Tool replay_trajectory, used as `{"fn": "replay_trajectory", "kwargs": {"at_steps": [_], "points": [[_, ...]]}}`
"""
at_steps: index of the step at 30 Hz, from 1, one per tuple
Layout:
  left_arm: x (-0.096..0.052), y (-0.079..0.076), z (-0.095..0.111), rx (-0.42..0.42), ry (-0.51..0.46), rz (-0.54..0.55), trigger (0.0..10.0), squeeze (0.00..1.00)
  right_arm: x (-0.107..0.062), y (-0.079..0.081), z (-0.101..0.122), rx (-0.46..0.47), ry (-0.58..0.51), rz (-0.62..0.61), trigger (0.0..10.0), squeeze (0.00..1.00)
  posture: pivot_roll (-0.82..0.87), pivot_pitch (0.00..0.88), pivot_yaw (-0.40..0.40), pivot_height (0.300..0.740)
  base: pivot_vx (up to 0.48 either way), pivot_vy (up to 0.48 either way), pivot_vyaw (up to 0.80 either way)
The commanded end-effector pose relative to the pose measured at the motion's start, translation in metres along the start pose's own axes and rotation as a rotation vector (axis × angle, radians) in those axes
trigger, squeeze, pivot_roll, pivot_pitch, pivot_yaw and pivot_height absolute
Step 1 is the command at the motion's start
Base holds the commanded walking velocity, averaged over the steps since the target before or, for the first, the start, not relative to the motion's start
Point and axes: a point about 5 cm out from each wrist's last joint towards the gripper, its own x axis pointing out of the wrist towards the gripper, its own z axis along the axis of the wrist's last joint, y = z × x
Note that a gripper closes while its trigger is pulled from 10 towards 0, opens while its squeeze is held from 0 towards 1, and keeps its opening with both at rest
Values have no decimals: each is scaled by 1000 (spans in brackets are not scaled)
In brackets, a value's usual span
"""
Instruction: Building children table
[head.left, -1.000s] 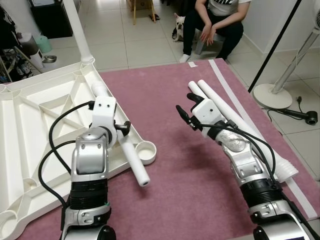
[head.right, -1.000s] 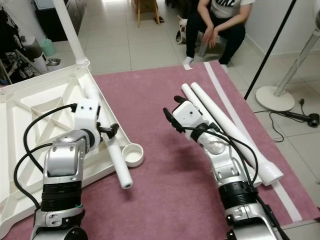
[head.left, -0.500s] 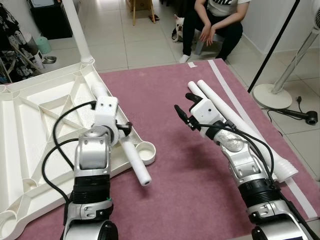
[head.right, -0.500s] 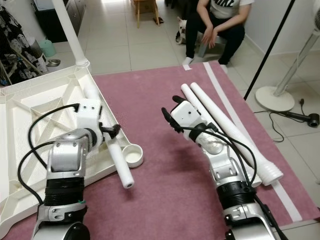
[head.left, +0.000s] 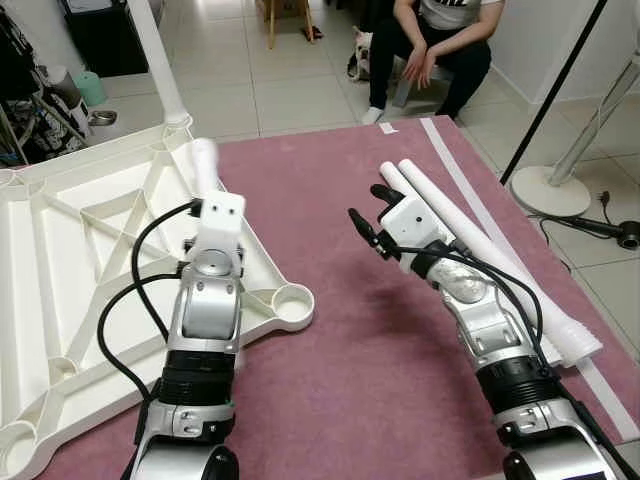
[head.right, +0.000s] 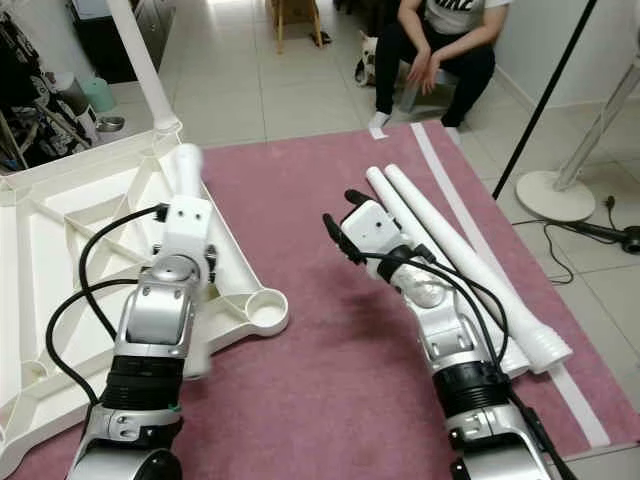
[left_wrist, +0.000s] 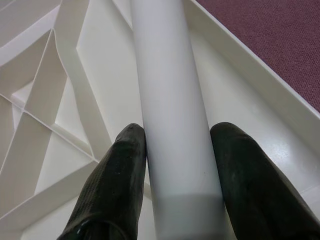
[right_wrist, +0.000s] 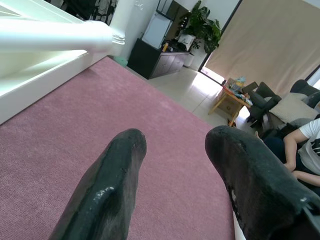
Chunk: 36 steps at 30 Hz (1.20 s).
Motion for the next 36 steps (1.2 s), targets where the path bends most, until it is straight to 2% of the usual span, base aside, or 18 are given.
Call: {"fn": "replay_trajectory", "kwargs": {"at_steps": [1,7,11,12,13,16,17,20,21,22,23,24,25,26,27,28,32,36], "points": [[-4,-27,-5,-93,58,-97,0,0,3,2,1,-4,-1,7,10000,0,62,0,87,740,0,0,0],[-3,-24,-4,-90,44,-86,0,0,4,1,1,-6,-3,6,10000,0,65,0,85,740,0,0,0],[-3,-13,12,49,-113,-66,0,0,6,-3,7,-21,-24,1,10000,0,64,0,84,740,0,0,0],[-4,-8,21,127,-201,-50,10000,0,6,-4,10,-46,-34,8,10000,0,64,0,84,740,0,0,0],[-8,-3,34,220,-322,-43,10000,0,6,-5,15,-86,-50,25,10000,0,62,0,84,740,0,0,0],[-17,3,54,360,-500,-61,10000,0,7,-6,24,-179,-80,67,10000,0,60,0,81,740,0,0,0],[-17,3,54,360,-500,-61,10000,0,7,-6,24,-179,-80,67,10000,0,60,0,81,740,0,0,0],[-34,14,82,564,-707,-131,10000,0,10,-10,37,-385,-131,135,10000,0,60,0,73,740,0,0,0],[-34,14,82,564,-707,-131,10000,0,10,-10,37,-385,-131,135,10000,0,60,0,73,740,0,0,0],[-37,18,87,658,-739,-144,10000,0,12,-14,39,-478,-134,148,10000,616,60,0,71,740,0,0,0],[-37,18,87,658,-739,-144,10000,0,12,-14,39,-478,-134,148,10000,616,60,0,71,740,0,0,0],[-40,21,89,764,-755,-170,10000,0,14,-19,41,-596,-131,170,10000,1000,58,0,69,740,0,0,0],[-41,23,89,850,-764,-197,10000,0,17,-24,43,-708,-129,174,10000,1000,57,0,69,740,0,0,0],[-41,23,89,850,-764,-197,10000,0,17,-24,43,-708,-129,174,10000,1000,57,0,69,740,0,0,0],[-42,24,88,920,-763,-228,10000,0,19,-29,46,-796,-131,177,10000,1000,56,0,69,740,0,0,0],[-42,26,87,968,-763,-234,10000,0,22,-33,49,-863,-132,183,10000,0,53,0,71,740,0,0,0],[-41,27,85,1043,-758,-245,10000,0,27,-40,56,-940,-134,184,10000,0,53,0,73,740,0,0,0],[-39,23,81,1112,-778,-292,10000,0,41,-47,69,-1122,-133,232,10000,0,41,0,81,740,0,0,0]]}}
